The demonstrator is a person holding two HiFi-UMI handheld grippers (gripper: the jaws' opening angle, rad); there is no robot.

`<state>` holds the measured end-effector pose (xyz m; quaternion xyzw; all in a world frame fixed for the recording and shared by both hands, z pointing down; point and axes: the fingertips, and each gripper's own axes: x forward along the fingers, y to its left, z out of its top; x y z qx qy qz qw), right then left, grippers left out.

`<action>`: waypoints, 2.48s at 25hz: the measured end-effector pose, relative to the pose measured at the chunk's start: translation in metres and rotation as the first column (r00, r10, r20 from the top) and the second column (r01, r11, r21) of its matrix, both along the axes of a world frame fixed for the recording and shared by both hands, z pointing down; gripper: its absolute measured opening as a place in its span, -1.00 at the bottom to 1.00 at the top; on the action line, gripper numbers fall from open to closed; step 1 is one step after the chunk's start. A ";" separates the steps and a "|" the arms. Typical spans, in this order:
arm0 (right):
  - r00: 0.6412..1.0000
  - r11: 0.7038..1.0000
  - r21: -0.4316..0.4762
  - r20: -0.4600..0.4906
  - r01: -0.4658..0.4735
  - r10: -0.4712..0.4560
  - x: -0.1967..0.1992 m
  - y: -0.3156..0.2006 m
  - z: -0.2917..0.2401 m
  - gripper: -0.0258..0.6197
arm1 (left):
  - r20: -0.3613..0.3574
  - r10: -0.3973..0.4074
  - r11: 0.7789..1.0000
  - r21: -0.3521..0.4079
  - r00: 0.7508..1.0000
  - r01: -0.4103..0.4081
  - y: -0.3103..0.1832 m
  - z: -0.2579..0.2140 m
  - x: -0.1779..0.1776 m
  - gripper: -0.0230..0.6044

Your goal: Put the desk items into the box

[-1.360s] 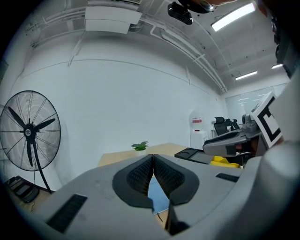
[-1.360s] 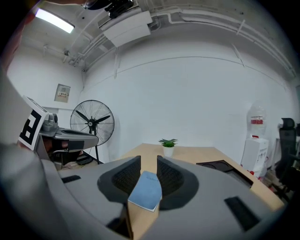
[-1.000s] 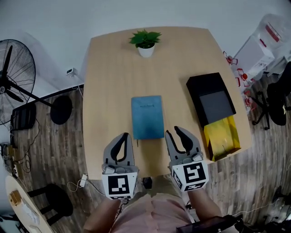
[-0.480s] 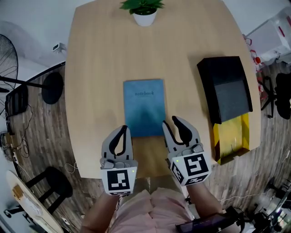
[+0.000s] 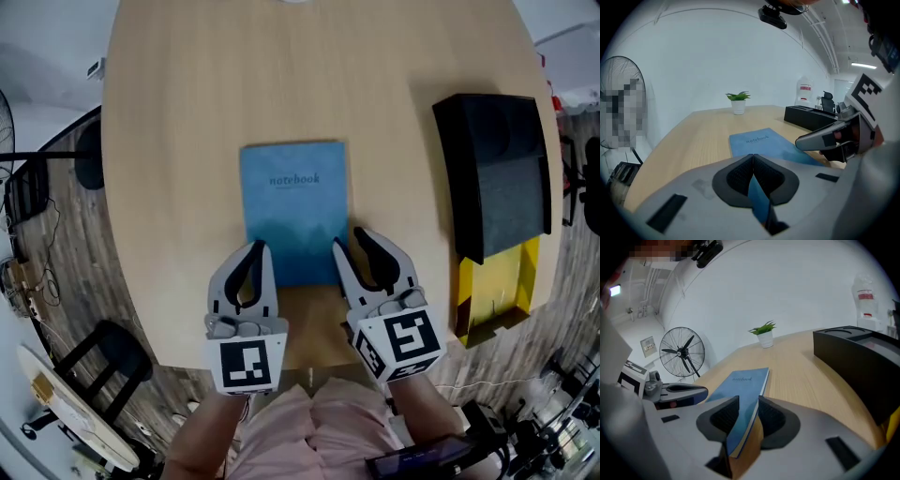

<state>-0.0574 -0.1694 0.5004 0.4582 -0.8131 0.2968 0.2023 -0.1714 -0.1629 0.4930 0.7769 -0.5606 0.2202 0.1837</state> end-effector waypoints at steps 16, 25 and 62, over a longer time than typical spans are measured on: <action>1.000 0.999 -0.043 0.013 0.026 -0.025 -0.002 -0.006 0.006 -0.50 | 0.044 -0.048 0.996 -0.076 0.998 0.051 -0.004 0.022 -0.015 -0.89; 0.999 0.997 -0.072 0.016 0.038 -0.037 -0.005 -0.002 0.007 -0.40 | 0.001 -0.038 0.991 -0.128 0.999 0.037 -0.005 0.025 -0.018 -0.89; 1.000 0.994 -0.111 -0.019 -0.002 -0.001 -0.021 -0.002 0.007 -0.32 | -0.034 -0.012 0.987 -0.162 0.999 0.007 -0.005 0.027 -0.024 -0.89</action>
